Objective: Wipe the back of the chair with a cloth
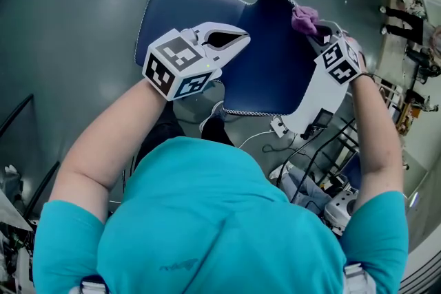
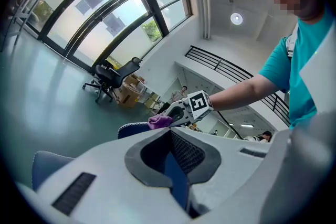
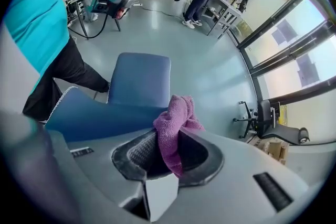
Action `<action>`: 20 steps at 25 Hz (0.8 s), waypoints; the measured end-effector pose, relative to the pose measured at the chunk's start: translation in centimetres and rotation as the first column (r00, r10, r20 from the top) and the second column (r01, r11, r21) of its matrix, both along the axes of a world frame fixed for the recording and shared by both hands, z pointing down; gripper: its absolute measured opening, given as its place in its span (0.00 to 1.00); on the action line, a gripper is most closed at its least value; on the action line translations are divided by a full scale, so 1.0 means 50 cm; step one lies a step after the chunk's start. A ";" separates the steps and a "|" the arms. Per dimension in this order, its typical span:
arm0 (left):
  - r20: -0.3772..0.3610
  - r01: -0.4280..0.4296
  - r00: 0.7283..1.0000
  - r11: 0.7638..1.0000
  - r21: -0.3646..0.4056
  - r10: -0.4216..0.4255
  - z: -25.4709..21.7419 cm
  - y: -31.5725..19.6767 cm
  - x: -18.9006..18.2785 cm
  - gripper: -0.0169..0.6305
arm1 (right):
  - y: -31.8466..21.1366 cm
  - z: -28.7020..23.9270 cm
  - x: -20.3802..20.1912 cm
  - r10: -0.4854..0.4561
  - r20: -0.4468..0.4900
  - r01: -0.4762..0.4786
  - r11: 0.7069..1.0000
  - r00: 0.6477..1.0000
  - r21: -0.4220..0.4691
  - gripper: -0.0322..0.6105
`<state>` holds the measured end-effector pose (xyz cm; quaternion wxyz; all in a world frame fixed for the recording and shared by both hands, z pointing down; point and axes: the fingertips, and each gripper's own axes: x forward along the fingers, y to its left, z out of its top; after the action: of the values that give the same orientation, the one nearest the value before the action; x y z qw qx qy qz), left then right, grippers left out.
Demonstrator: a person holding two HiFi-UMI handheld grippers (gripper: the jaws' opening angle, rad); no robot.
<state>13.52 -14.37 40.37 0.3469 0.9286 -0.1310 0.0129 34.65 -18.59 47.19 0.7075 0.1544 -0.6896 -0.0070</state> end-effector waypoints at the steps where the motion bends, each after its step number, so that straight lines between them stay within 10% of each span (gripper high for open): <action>1: -0.001 -0.002 1.000 1.000 0.002 0.002 -0.001 0.001 -0.001 0.02 | 0.006 0.000 -0.001 0.004 0.003 -0.004 1.000 1.000 -0.003 0.19; 20: -0.003 -0.033 0.999 0.999 0.023 0.033 -0.034 -0.005 0.005 0.02 | 0.089 -0.008 -0.014 0.057 0.058 -0.054 0.997 0.997 -0.059 0.19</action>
<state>13.77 -14.64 38.65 0.3362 0.9346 -0.1153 0.0156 33.95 -14.14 46.81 0.6908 0.1531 -0.7056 0.0370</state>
